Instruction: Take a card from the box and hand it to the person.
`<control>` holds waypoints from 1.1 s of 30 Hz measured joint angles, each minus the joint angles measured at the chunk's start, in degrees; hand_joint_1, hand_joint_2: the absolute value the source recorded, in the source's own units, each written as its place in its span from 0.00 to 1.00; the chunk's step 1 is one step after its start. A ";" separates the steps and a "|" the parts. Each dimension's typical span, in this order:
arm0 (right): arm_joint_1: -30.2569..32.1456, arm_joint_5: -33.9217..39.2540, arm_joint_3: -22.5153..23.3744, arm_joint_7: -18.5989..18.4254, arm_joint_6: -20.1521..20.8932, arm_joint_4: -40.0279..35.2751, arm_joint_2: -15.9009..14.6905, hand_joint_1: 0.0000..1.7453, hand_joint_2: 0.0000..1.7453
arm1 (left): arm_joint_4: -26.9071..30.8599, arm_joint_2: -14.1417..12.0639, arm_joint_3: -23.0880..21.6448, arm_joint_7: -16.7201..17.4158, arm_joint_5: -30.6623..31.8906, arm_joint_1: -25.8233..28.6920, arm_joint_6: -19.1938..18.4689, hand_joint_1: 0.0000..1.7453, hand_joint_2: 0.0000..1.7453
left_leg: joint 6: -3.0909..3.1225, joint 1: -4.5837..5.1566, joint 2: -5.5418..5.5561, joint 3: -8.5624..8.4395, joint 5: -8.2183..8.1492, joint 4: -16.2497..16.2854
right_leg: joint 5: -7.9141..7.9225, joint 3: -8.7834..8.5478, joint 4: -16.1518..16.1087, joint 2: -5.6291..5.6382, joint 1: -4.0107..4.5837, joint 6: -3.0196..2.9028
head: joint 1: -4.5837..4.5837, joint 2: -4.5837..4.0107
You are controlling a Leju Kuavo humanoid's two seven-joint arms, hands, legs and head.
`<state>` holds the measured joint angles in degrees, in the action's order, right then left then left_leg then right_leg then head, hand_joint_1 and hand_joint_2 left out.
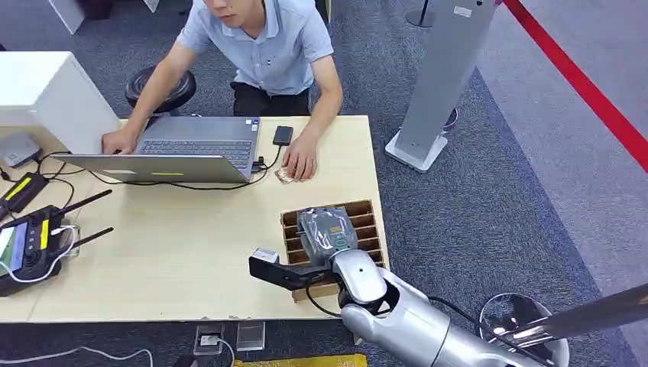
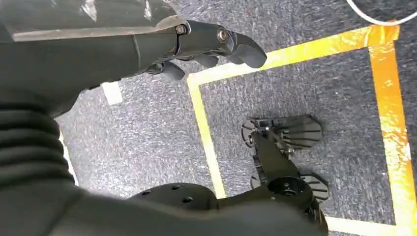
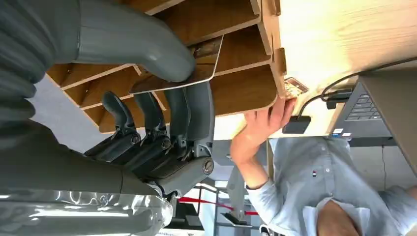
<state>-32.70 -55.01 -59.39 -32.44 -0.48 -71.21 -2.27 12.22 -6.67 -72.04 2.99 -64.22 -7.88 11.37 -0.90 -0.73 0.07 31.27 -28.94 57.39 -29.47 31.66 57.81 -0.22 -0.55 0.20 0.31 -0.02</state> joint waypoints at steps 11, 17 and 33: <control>-0.92 10.55 1.33 -1.22 4.37 -3.12 -0.94 0.82 1.00 | 0.00 -0.39 -0.28 0.85 -0.79 0.10 1.59 0.00 1.00 | 0.00 0.00 0.00 0.00 0.00 0.00 | 0.00 0.00 0.00 0.00 0.00 0.00 | -0.02 0.00; -2.34 16.30 4.24 -3.63 4.63 -11.21 -4.30 0.82 1.00 | 0.00 -0.83 -0.31 0.44 -1.96 0.87 1.99 0.00 1.00 | 0.00 0.01 -0.01 0.00 0.00 0.00 | 0.00 0.02 -0.01 0.01 -0.01 0.00 | 0.07 0.00; -3.23 9.10 8.11 5.00 -4.97 -22.63 -7.96 0.82 1.00 | 0.00 -0.98 -0.31 -0.74 -2.77 1.25 2.32 0.00 1.00 | 0.00 0.00 0.00 0.02 0.00 0.00 | 0.00 0.00 0.00 0.01 0.00 0.00 | 0.02 0.00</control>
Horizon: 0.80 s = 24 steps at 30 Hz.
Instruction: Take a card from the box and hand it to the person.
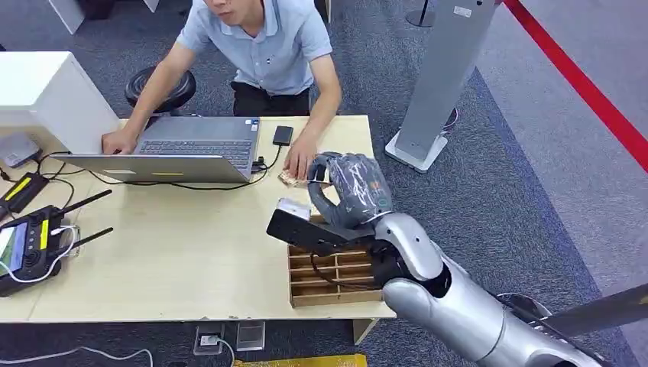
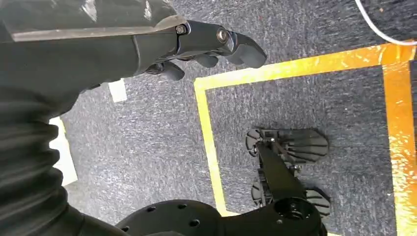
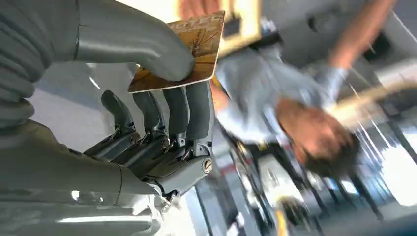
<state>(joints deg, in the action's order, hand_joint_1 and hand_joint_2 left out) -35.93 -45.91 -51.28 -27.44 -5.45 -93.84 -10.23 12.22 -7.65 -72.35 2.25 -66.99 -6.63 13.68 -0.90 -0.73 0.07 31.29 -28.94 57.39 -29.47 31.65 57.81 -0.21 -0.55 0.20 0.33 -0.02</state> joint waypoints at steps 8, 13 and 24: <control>0.40 -8.69 -0.09 6.02 -10.85 7.75 1.27 0.82 1.00 | 0.00 0.15 -0.04 -0.39 0.20 -0.23 -0.26 0.00 1.00 | 0.00 0.00 0.01 0.00 0.00 0.00 | 0.00 0.01 0.00 -0.01 0.00 0.00 | 0.00 0.00; 0.72 -9.87 -0.09 6.30 -11.99 10.92 1.81 0.82 1.00 | 0.00 0.17 -0.11 -0.39 0.17 -0.22 -0.24 0.00 1.00 | 0.00 0.00 0.01 0.01 0.00 0.00 | 0.00 0.02 0.00 0.00 0.00 0.00 | -0.02 0.00; 1.14 -14.07 -0.13 6.70 -15.25 16.01 3.39 0.82 1.00 | 0.00 0.22 -0.13 -0.39 -0.22 -0.16 0.15 0.00 1.00 | 0.00 0.00 0.01 0.02 0.00 0.00 | 0.00 0.02 0.00 -0.01 0.00 0.00 | 0.00 0.00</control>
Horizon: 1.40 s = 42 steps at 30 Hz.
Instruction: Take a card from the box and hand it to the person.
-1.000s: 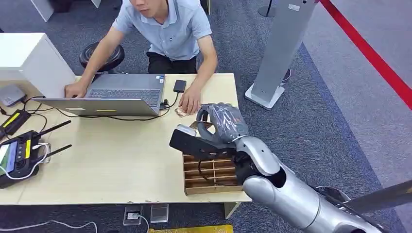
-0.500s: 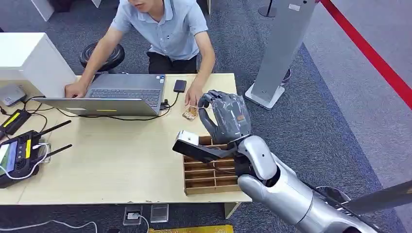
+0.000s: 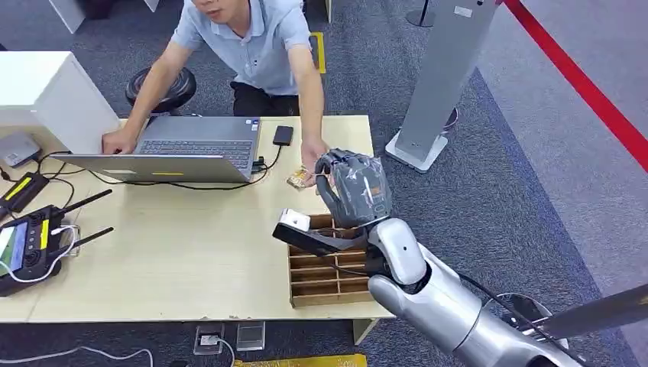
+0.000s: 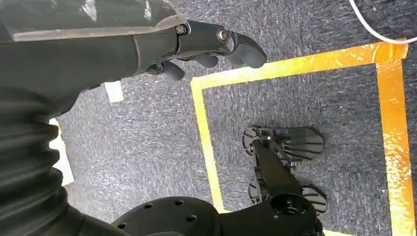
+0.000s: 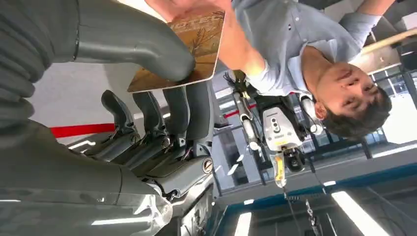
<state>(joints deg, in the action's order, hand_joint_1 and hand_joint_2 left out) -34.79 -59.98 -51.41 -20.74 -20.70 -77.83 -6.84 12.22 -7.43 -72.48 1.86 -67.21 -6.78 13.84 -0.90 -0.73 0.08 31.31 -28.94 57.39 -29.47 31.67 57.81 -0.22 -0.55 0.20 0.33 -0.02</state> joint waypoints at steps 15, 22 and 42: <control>-0.01 -0.63 0.00 0.13 -0.44 3.12 1.14 0.00 1.00 | 0.00 0.00 -0.02 0.55 -0.07 0.02 0.05 0.00 1.00 | 0.00 0.00 0.00 -0.01 0.00 0.00 | 0.00 0.00 0.00 0.00 0.00 0.00 | 0.00 0.00; -0.01 -0.61 0.02 0.13 -0.39 3.78 1.25 0.00 1.00 | 0.00 0.00 -0.04 0.52 -0.07 0.01 -0.04 0.00 0.00 | 0.00 0.00 0.00 -0.01 0.00 0.00 | 0.00 0.00 0.00 0.00 0.00 0.00 | -0.02 0.00; 11.42 29.02 7.76 10.87 -14.47 -10.91 -3.39 0.00 1.00 | 0.00 0.00 -0.02 0.96 -1.68 0.44 3.19 0.00 0.00 | 0.01 0.00 0.00 -0.03 -0.01 0.00 | 0.00 0.02 -0.04 0.00 0.00 0.00 | 0.00 0.00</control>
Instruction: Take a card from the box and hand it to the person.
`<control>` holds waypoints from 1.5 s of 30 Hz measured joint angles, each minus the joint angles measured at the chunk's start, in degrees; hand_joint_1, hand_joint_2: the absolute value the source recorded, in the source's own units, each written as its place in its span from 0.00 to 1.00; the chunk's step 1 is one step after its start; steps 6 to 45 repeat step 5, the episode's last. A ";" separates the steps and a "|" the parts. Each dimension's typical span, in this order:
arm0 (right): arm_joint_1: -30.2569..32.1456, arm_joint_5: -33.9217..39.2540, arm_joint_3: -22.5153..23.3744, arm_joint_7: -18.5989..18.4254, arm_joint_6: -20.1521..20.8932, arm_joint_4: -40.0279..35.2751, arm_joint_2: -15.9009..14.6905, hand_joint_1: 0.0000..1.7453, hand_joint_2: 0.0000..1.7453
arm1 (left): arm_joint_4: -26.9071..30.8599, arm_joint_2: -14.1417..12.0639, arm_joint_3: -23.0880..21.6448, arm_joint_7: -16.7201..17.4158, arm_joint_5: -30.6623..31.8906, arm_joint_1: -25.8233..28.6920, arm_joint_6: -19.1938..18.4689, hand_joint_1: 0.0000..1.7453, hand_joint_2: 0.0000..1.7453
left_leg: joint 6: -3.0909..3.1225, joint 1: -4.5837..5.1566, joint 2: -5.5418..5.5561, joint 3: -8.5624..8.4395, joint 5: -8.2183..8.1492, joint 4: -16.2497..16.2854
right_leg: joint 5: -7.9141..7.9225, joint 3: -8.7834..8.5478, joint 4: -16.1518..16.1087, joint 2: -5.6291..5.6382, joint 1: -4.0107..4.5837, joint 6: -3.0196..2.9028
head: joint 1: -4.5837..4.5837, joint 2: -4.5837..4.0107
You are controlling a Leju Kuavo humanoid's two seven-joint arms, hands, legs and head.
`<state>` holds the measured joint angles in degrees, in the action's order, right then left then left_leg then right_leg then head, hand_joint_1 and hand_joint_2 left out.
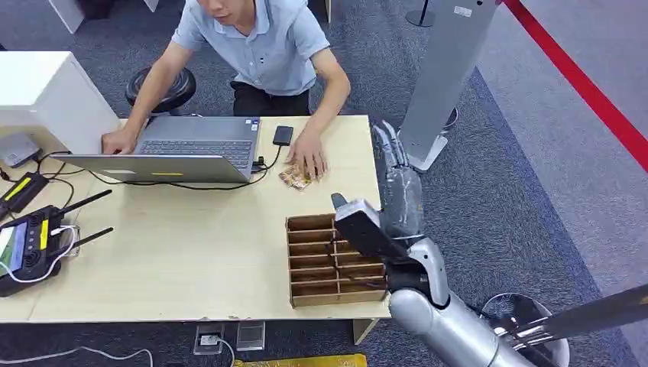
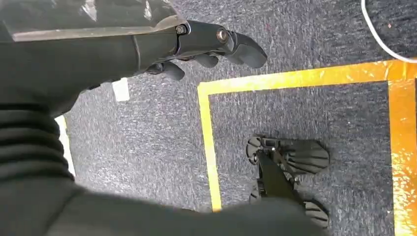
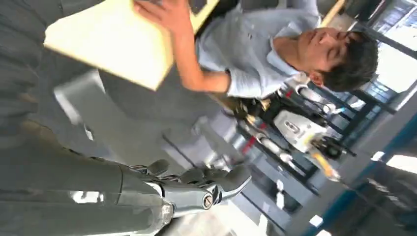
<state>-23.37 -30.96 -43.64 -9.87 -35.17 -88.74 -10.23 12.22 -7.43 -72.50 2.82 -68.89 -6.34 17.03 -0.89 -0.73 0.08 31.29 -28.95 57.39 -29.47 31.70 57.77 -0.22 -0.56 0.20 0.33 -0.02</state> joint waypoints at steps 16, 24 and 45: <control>5.97 13.72 3.89 5.40 2.43 -4.61 -2.40 0.00 1.00 | 0.00 0.00 0.00 0.74 0.00 0.06 0.09 0.00 0.00 | 0.00 0.00 -0.01 -0.02 0.00 0.00 | 0.00 -0.02 0.00 0.01 0.00 0.00 | -0.02 0.00; 5.97 13.72 3.89 5.40 2.43 -4.61 -2.40 0.00 1.00 | 0.00 0.00 0.00 0.74 0.00 0.06 0.09 0.00 0.00 | 0.00 0.00 -0.01 -0.02 0.00 0.00 | 0.00 -0.02 0.00 0.01 0.00 0.00 | -0.02 0.00; 5.97 13.72 3.89 5.40 2.43 -4.61 -2.40 0.00 1.00 | 0.00 0.00 0.00 0.74 0.00 0.06 0.09 0.00 0.00 | 0.00 0.00 -0.01 -0.02 0.00 0.00 | 0.00 -0.02 0.00 0.01 0.00 0.00 | -0.02 0.00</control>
